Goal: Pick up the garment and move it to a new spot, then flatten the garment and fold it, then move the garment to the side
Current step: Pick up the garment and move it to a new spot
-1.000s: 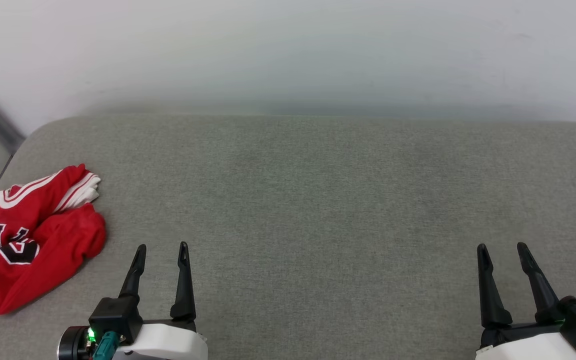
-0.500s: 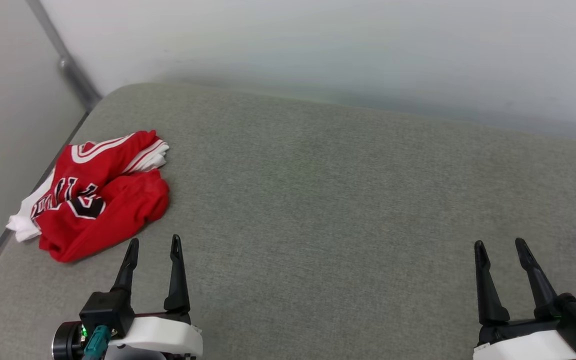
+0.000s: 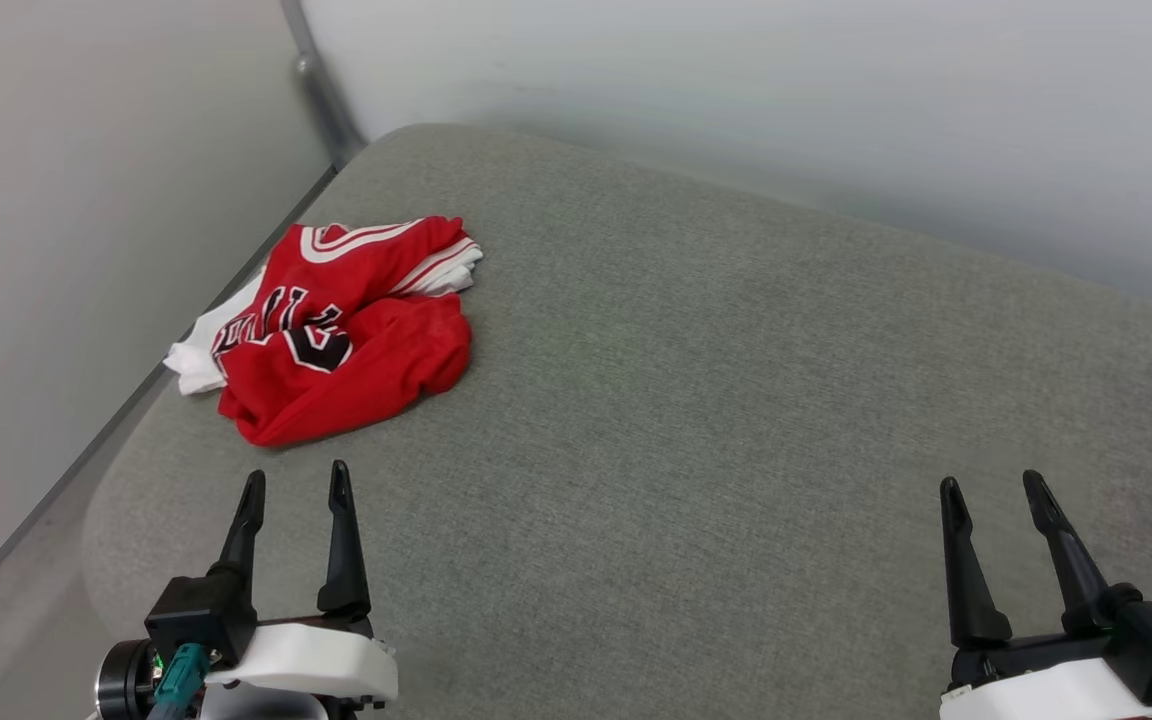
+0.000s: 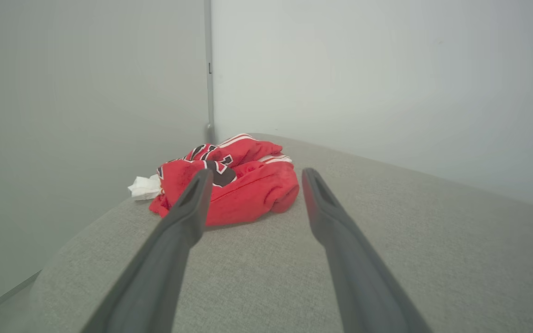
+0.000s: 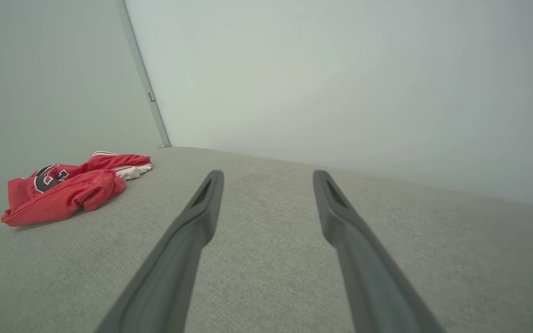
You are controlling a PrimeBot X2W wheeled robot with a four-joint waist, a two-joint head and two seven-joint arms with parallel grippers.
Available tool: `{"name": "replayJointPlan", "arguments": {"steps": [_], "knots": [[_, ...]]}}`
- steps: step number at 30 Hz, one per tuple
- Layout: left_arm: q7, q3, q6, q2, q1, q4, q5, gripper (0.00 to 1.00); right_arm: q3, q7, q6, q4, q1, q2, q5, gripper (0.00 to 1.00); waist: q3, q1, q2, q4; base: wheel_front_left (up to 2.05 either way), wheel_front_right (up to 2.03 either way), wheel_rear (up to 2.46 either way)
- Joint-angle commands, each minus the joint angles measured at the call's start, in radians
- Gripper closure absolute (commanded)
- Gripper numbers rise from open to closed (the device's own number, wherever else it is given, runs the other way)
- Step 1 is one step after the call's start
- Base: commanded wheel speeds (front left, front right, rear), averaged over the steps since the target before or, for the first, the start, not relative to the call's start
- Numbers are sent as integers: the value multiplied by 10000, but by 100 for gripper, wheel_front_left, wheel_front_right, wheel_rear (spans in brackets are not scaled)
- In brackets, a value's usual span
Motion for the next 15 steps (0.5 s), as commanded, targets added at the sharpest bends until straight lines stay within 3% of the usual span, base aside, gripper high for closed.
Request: {"name": "replayJointPlan", "arguments": {"steps": [1,9,15], "knots": [[-26,28,45,9,5,3,-53,0,7,-26,-3,-34,-49,17,-61,0,45,0,0,245,0,0,0],[-28,434,80,10,-12,44,-123,0,72,-26,-3,-69,-115,17,-122,0,155,0,0,506,0,0,0],[-28,1109,-463,10,-729,144,194,0,88,-25,-3,-124,-295,15,-322,0,503,0,0,302,0,0,0]]}}
